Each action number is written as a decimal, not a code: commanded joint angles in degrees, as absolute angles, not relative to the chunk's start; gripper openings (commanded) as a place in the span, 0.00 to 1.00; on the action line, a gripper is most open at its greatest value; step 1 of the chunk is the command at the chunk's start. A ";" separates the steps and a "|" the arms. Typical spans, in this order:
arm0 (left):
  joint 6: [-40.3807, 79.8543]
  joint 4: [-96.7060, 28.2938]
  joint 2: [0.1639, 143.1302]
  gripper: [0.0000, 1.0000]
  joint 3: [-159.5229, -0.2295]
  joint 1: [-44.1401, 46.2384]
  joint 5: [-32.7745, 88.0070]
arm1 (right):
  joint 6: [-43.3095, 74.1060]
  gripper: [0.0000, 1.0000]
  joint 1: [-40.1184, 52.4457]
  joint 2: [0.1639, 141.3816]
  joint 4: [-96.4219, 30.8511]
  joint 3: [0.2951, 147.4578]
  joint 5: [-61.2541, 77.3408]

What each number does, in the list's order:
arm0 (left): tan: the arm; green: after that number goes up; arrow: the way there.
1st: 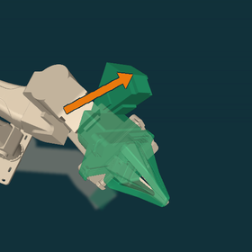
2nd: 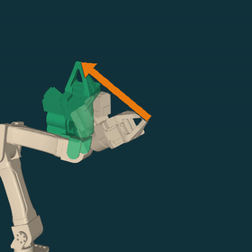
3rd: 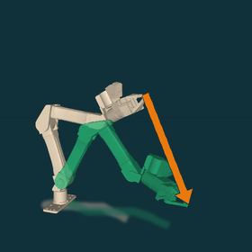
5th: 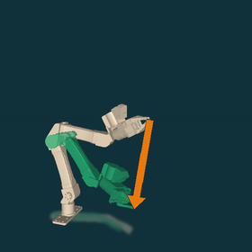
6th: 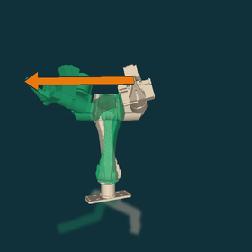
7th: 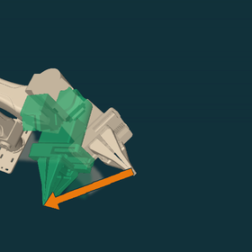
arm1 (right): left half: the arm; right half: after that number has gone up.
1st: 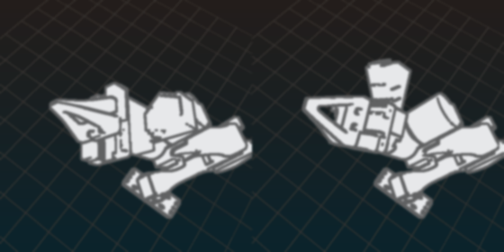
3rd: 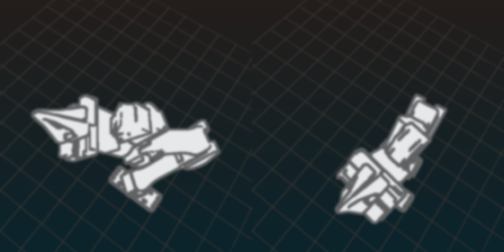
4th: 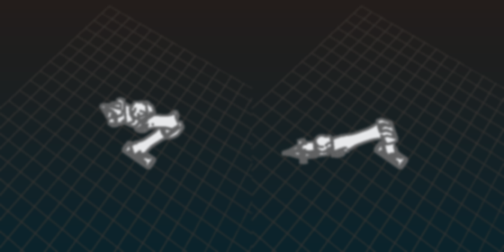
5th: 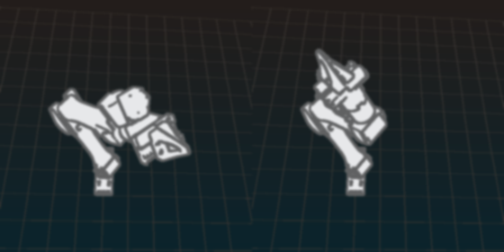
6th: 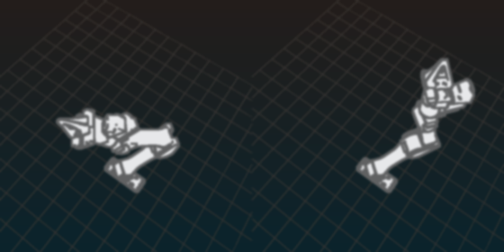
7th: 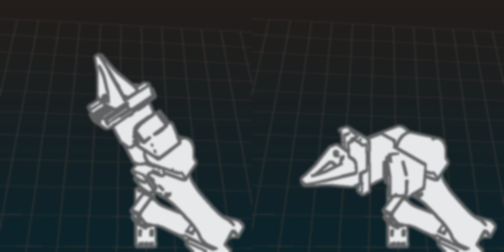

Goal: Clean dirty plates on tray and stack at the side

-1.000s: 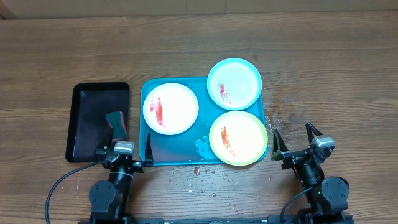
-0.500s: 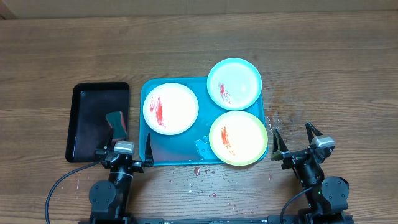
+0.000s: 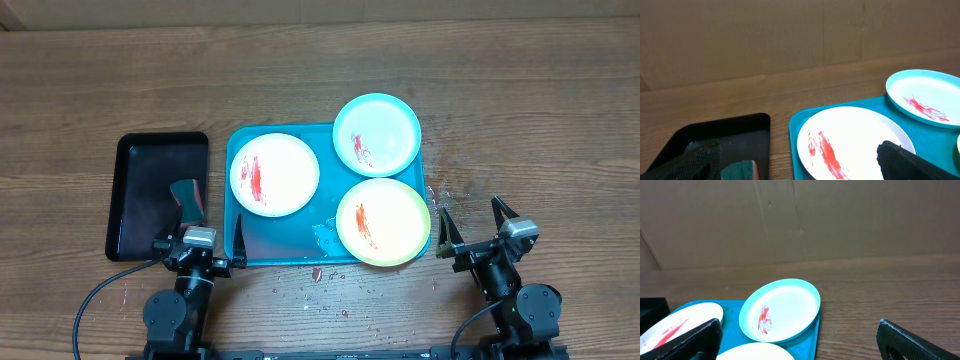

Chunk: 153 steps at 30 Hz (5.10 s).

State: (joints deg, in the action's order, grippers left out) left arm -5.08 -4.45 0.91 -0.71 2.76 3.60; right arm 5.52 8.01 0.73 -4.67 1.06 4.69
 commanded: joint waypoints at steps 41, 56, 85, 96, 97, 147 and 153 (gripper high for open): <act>-5.15 -4.25 0.49 1.00 -0.27 2.70 2.76 | 4.67 1.00 8.40 0.19 -4.36 0.45 5.21; -5.15 -4.23 0.49 1.00 -0.27 2.70 2.87 | 4.64 1.00 8.40 0.19 -4.36 0.45 5.19; -3.66 -20.25 19.16 1.00 -29.45 2.70 8.05 | 4.43 1.00 8.40 1.85 -14.28 16.40 5.26; -5.63 -38.50 39.46 1.00 -54.74 2.70 11.44 | 4.45 1.00 8.40 13.74 -22.90 33.87 5.28; -6.00 -40.62 41.28 1.00 -57.49 2.70 11.46 | 4.45 1.00 8.40 15.49 -23.75 35.77 5.28; 7.53 -78.46 97.86 0.88 -106.02 -6.00 -2.09 | 30.09 0.58 34.15 111.35 -36.67 84.36 4.86; 6.28 -78.87 97.89 0.96 -106.00 -6.79 -1.87 | 30.04 0.47 35.20 117.25 -33.52 84.42 3.81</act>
State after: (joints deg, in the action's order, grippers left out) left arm 6.24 -78.59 98.37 -104.73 -6.87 -1.32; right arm 29.10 35.33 115.07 -34.46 82.91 7.46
